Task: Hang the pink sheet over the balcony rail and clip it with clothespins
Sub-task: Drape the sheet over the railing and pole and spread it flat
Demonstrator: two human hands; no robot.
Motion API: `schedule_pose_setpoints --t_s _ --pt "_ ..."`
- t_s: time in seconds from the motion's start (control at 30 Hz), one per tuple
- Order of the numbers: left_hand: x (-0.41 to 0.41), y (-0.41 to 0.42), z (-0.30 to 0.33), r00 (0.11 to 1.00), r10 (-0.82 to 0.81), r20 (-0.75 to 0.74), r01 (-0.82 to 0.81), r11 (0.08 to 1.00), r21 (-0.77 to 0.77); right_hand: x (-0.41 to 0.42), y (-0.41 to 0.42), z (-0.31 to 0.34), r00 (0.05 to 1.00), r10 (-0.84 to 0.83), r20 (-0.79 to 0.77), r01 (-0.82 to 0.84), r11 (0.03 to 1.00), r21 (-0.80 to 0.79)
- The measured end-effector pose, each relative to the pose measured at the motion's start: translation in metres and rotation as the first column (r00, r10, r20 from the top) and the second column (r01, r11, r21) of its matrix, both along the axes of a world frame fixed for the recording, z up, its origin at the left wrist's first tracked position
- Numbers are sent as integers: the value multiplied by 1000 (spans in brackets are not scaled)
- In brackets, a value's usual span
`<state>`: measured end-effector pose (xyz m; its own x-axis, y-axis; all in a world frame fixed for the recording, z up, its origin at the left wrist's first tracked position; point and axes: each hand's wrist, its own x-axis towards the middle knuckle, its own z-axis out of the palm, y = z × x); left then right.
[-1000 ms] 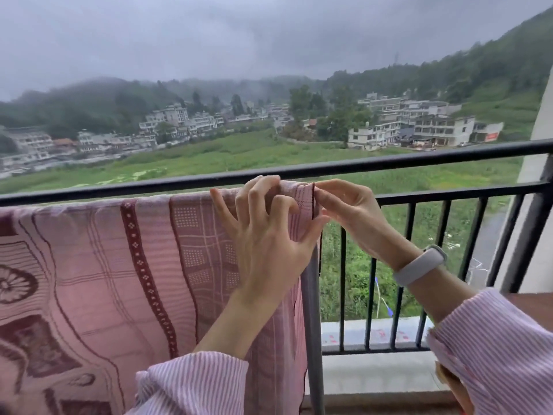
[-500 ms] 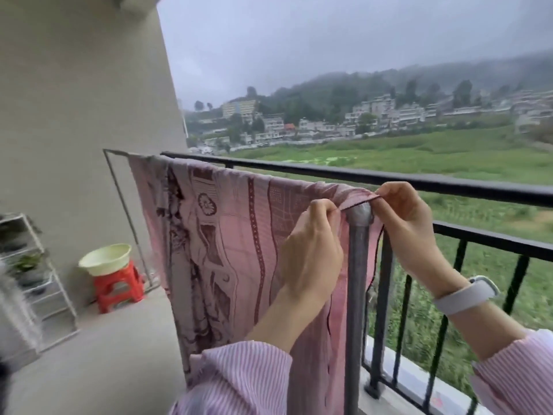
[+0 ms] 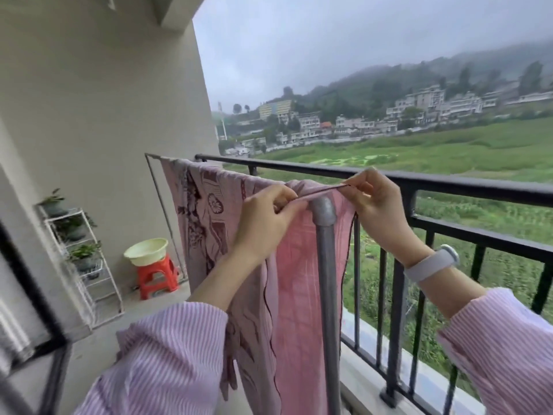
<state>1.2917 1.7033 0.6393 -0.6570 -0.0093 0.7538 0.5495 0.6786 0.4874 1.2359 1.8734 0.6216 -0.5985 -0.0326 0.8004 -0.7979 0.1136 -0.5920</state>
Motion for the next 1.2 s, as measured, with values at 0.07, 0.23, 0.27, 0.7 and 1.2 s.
schedule_pose_setpoints --t_s 0.07,0.23,0.27,0.7,1.2 --pt "3 17 15 998 49 -33 -48 998 39 -6 9 13 1000 23 11 -22 998 -53" --pt "11 69 14 975 181 -132 -188 981 -41 -17 47 14 1000 -9 -25 4 984 -178" --pt "13 73 3 966 216 -143 -225 973 -51 -20 53 -1 1000 -16 -5 16 988 -150" --pt "30 86 -112 876 471 99 -481 865 142 -11 22 -124 917 266 297 -299 951 74" --pt "27 77 -99 786 601 -148 -568 795 213 -23 61 -153 964 -27 265 13 998 54"
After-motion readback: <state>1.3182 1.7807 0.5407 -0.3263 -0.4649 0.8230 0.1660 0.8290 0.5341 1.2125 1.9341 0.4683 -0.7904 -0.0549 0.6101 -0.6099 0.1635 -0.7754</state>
